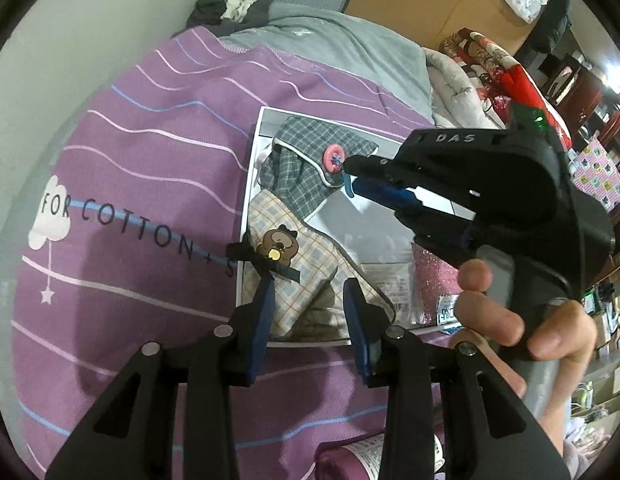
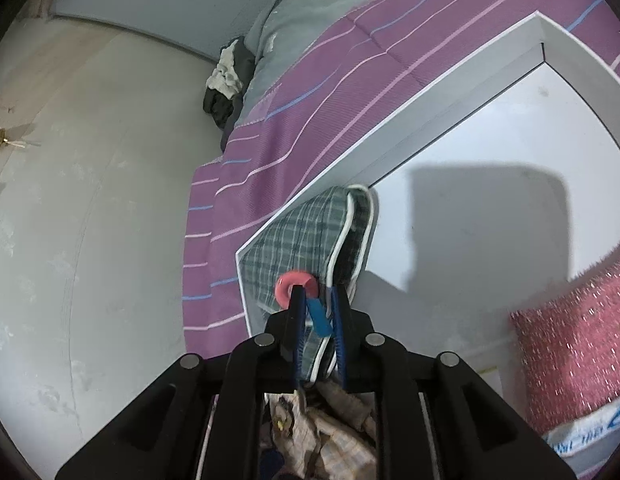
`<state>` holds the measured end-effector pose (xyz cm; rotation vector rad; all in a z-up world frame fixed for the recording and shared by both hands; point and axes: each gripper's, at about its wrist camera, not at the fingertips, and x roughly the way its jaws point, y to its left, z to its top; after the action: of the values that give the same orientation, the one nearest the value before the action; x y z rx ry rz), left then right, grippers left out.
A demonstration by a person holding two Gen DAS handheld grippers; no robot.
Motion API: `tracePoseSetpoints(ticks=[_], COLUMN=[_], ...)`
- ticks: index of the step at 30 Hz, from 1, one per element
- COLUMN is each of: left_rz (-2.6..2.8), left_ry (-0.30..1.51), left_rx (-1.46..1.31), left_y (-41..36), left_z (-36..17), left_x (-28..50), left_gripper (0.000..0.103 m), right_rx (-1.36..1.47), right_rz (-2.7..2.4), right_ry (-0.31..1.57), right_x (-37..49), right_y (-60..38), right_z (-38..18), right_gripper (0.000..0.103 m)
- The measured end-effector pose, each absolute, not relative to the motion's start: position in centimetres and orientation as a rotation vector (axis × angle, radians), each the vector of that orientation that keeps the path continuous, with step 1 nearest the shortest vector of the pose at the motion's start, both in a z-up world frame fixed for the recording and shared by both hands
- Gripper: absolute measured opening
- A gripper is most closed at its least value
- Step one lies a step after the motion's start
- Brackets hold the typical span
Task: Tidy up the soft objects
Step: 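Lower the green plaid pouch into the white box and open the right gripper, then move both grippers to the blue eye-mask packets beside the box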
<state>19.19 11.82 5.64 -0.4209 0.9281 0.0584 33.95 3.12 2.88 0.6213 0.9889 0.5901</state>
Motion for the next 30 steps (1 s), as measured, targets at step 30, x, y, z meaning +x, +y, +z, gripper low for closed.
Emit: tracePoseSetpoints(ticks=[30], left_rz=[0.043], left_ry=[0.973], left_rx=[-0.415], left_y=[8.5], left_z=[9.1], left_x=[16.6], left_gripper=[0.037], right_rx=[0.46], right_rz=[0.43], right_ry=[0.932], right_x=[21.4], right_y=[-5.7], right_z=[12.1], right_gripper=[0.028])
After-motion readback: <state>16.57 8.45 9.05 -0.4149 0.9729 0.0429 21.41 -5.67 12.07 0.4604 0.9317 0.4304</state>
